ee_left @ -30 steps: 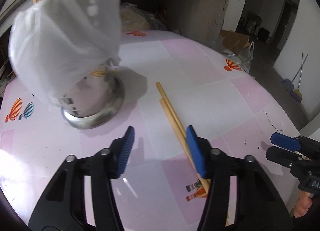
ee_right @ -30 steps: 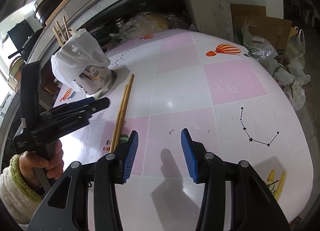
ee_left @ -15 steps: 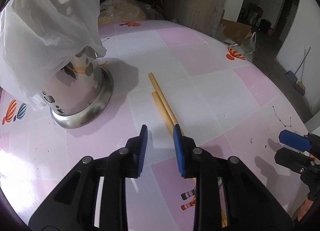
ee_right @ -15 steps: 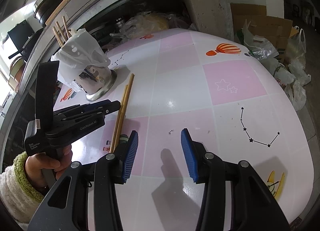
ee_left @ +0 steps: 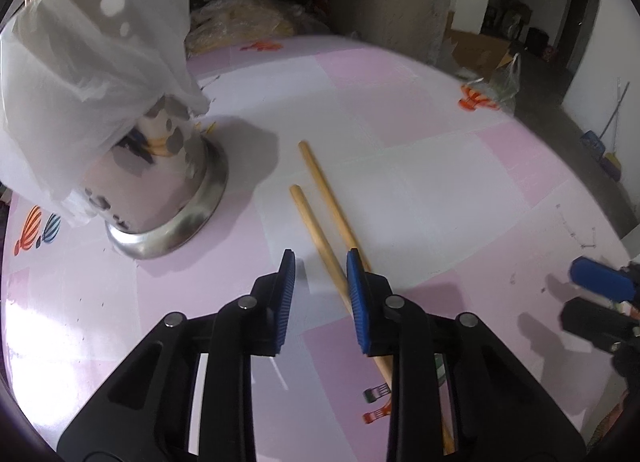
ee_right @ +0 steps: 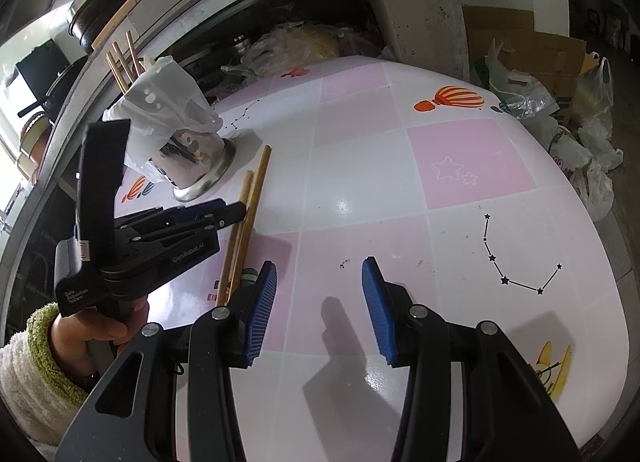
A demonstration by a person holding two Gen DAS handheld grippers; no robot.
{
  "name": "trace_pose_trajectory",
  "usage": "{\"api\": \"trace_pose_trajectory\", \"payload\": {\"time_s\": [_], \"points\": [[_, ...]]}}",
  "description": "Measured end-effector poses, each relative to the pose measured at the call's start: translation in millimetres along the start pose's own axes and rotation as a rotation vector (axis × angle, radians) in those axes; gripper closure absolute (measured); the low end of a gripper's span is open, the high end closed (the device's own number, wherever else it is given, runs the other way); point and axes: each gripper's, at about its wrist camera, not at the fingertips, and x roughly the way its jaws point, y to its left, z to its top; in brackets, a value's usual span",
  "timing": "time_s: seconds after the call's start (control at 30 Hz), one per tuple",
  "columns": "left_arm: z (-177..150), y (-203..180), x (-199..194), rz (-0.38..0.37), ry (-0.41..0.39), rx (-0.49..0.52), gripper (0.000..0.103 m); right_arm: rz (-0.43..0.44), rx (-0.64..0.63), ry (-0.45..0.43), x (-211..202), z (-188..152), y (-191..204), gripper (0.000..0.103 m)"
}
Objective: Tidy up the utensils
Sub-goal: 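Close the left tool on one loose wooden chopstick, then lift the chopstick upright with the left tool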
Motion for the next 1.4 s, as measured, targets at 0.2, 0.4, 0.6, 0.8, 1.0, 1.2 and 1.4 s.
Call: {"api": "trace_pose_trajectory", "payload": {"time_s": [0.2, 0.4, 0.6, 0.8, 1.0, 1.2, 1.4], "points": [[-6.7, 4.4, -6.5, 0.029, 0.005, 0.002, 0.078, 0.004, 0.001, -0.001, -0.7, 0.5, -0.4, 0.059], [-13.4, 9.7, -12.3, 0.045, 0.012, -0.005, 0.078, 0.008, -0.005, 0.001, -0.4, 0.9, 1.8, 0.059], [-19.7, 10.3, -16.6, 0.051, 0.014, -0.005, 0.078, 0.01, -0.011, 0.006, 0.9, 1.6, 4.6, 0.059], [-21.3, 9.8, -17.1, 0.052, 0.013, -0.005, 0.078, 0.011, -0.017, 0.01, 2.0, 1.1, 8.1, 0.059], [-24.6, 12.0, -19.2, 0.052, 0.014, -0.008, 0.078, 0.013, -0.022, 0.014, 2.7, 0.8, 10.6, 0.059], [-27.1, 13.8, -20.7, 0.044, 0.016, -0.01, 0.092, 0.012, -0.024, 0.014, 2.7, 1.0, 11.2, 0.059], [-44.5, 31.6, -32.4, 0.038, 0.02, -0.049, 0.094, 0.008, -0.028, 0.011, 2.4, 0.7, 12.6, 0.059]]}}
